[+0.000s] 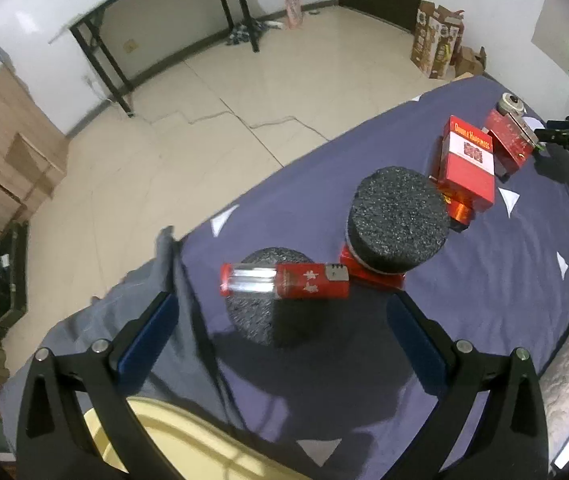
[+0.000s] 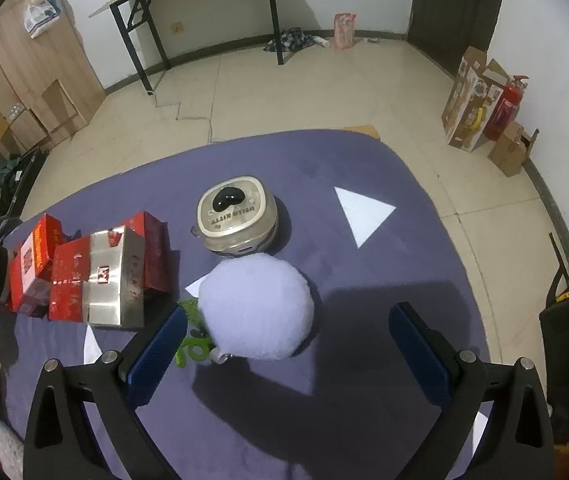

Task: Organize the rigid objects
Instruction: 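Grasp the red lighter with the left tool while the right tool grasps the white plush ball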

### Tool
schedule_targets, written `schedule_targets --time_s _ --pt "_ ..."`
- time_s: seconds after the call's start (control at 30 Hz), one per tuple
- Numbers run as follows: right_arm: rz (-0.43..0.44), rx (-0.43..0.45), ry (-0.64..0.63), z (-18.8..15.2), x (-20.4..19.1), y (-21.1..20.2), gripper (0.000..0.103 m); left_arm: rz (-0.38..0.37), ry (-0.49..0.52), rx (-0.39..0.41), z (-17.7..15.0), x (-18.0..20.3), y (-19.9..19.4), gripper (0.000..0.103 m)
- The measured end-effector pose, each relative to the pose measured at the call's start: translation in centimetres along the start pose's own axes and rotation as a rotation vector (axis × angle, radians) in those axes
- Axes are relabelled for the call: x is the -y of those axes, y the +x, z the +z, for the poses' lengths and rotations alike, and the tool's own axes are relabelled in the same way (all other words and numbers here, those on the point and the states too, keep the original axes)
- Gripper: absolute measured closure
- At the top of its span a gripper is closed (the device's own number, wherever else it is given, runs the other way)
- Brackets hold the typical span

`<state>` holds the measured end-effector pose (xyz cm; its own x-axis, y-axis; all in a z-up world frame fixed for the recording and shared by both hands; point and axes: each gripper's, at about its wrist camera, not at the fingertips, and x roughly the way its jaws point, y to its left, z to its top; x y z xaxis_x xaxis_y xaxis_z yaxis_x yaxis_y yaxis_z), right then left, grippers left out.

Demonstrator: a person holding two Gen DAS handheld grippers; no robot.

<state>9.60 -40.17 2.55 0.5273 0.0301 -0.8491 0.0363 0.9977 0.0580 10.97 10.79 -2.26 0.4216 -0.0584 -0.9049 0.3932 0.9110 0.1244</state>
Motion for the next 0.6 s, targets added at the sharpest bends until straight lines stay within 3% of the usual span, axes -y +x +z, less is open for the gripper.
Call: schedule_targets --time_s 0.1,0.2,0.3,0.6 --pt "-0.005 -0.012 -0.008 -0.2 -0.2 0.9 0.000 -0.077 0.007 -0.018 0.4 -0.1 1.0 0.000" --pt "-0.016 -0.019 -0.012 0.3 -1.0 1.6 0.000 -0.078 0.001 -0.023 0.9 -0.1 1.8 0.000" --pt "-0.024 -0.026 -0.027 0.5 -2.0 2.2 0.000 -0.126 -0.037 -0.045 1.2 -0.5 2.9 0.000" --pt "-0.044 -0.002 -0.058 0.1 -3.7 2.8 0.000 -0.094 -0.029 -0.072 1.3 -0.7 4.6 0.000"
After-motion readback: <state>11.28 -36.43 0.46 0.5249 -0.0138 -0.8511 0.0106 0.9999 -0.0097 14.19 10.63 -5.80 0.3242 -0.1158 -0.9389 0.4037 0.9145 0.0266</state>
